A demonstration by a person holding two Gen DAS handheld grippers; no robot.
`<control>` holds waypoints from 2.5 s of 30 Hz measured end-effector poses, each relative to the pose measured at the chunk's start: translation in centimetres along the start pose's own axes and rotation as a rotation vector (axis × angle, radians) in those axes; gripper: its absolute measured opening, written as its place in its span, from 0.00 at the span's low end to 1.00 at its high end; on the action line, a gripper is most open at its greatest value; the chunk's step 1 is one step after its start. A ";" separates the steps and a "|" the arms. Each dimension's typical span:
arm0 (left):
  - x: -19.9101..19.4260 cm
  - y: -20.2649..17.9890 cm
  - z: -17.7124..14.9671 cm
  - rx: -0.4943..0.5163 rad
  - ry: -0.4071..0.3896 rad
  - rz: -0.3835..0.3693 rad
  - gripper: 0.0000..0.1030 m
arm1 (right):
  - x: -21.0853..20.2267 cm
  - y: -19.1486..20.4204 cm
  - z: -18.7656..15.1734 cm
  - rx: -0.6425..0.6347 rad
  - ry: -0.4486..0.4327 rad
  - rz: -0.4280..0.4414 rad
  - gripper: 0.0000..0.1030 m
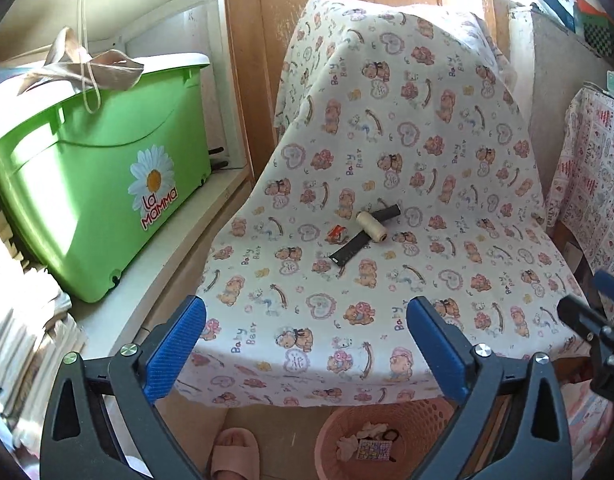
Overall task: Collect trash
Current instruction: 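Raise both grippers back toward the spool, tube and sachet on the chair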
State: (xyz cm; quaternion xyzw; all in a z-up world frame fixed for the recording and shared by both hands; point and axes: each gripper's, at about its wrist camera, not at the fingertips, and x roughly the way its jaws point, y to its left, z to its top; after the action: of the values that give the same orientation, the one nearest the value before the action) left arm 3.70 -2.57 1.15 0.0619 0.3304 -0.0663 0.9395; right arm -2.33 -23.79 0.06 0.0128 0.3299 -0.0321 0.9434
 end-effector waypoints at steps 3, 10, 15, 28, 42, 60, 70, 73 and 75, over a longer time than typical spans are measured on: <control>-0.7 0.5 2.1 0.000 -0.064 0.033 0.95 | -0.7 -0.3 2.4 -0.027 -0.052 -0.007 0.87; -1.1 0.9 6.8 0.018 -0.182 0.083 0.95 | -0.1 -1.5 7.2 -0.078 -0.105 -0.031 0.62; 1.9 1.3 7.8 -0.011 -0.142 0.078 0.95 | 1.7 -2.2 9.2 -0.094 -0.116 -0.051 0.53; 10.1 0.2 6.8 0.013 0.054 0.015 0.86 | 9.8 -3.6 6.7 -0.060 0.092 -0.030 0.53; 16.1 2.2 7.8 -0.149 0.266 -0.070 0.99 | 12.9 -4.0 7.5 0.023 0.145 -0.043 0.67; 22.4 -0.6 7.3 -0.071 0.474 -0.124 0.71 | 15.2 -4.6 7.4 0.094 0.205 -0.057 0.71; 24.2 -3.4 5.5 0.047 0.509 -0.137 0.53 | 15.4 -4.3 7.8 0.074 0.201 -0.058 0.71; 23.6 -4.3 5.3 0.073 0.495 -0.152 0.19 | 15.3 -4.2 7.8 0.063 0.201 -0.062 0.71; 23.2 -4.9 5.0 0.098 0.504 -0.172 0.17 | 15.3 -4.3 7.8 0.058 0.202 -0.070 0.71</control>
State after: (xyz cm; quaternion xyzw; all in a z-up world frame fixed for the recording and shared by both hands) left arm 23.89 -10.19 -9.89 0.0933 0.5542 -0.1444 0.8144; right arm 14.16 -29.18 -3.40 0.0316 0.4223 -0.0730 0.9029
